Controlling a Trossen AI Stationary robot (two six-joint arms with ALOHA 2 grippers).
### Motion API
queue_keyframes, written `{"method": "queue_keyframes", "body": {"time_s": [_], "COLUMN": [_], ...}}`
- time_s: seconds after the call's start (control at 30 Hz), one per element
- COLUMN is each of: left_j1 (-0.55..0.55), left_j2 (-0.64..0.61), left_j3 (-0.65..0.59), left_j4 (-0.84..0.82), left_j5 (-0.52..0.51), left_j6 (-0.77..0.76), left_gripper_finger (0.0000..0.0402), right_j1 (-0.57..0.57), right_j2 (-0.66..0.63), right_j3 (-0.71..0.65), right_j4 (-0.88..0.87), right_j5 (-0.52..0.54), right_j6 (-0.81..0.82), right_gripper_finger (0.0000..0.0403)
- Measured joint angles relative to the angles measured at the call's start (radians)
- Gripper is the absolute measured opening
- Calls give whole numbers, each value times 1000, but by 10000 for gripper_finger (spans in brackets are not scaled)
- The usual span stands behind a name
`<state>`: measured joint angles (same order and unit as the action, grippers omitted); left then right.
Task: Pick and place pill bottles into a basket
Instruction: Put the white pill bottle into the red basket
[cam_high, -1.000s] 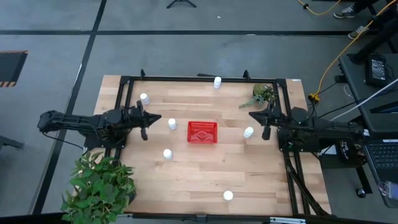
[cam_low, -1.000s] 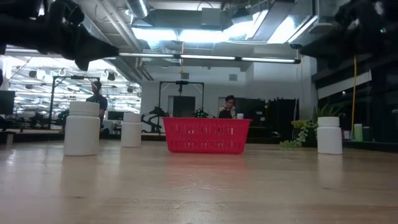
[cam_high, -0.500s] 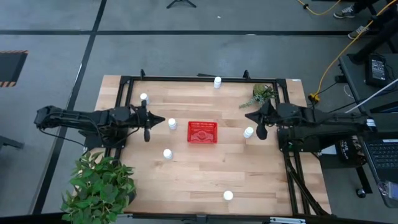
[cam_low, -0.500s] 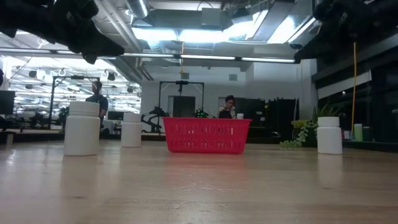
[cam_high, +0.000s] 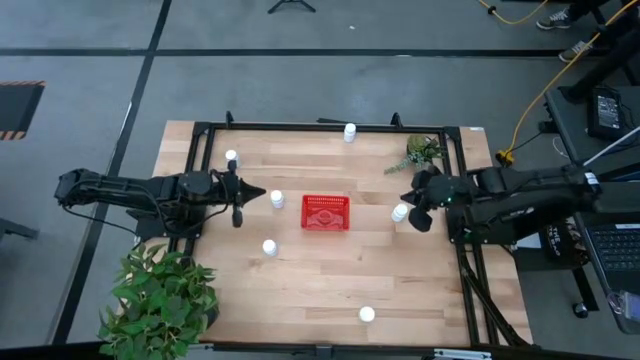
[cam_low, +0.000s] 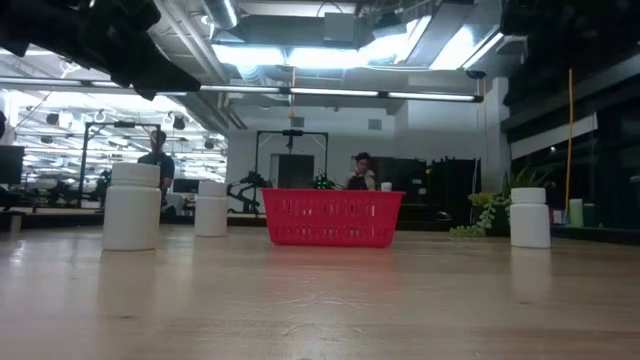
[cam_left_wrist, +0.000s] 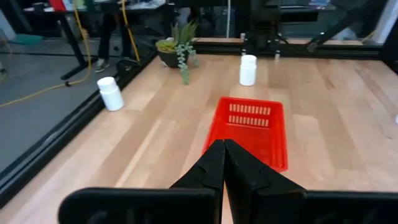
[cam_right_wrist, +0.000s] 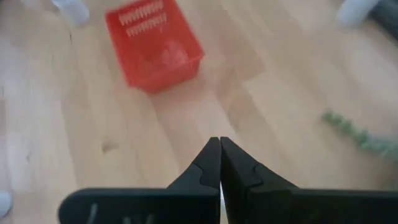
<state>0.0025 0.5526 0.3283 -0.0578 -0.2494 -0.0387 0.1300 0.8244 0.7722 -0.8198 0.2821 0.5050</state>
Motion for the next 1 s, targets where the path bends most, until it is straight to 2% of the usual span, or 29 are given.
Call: {"method": "queue_keyframes", "body": {"time_s": [0.17, 0.27, 0.37, 0.7, 1.0], "left_j1": [0, 0, 0, 0, 0], "left_j2": [0, 0, 0, 0, 0], "left_j3": [0, 0, 0, 0, 0], "left_j4": [0, -5, -6, -7, -7], "left_j5": [-3, -3, -3, -3, -4], "left_j6": [0, 0, 0, 1, 71], "left_gripper_finger": [7, 8, 8, 8, 5], "right_j1": [107, 162, 183, 183, 183], "right_j2": [55, 70, 71, 70, 70], "right_j3": [41, 63, 67, 67, 67], "right_j4": [-76, -204, -241, -220, -216], "right_j5": [25, 106, 168, 169, 136], "right_j6": [101, 209, 266, 280, 318], "right_gripper_finger": [2, 1, 2, 20, 21]}}
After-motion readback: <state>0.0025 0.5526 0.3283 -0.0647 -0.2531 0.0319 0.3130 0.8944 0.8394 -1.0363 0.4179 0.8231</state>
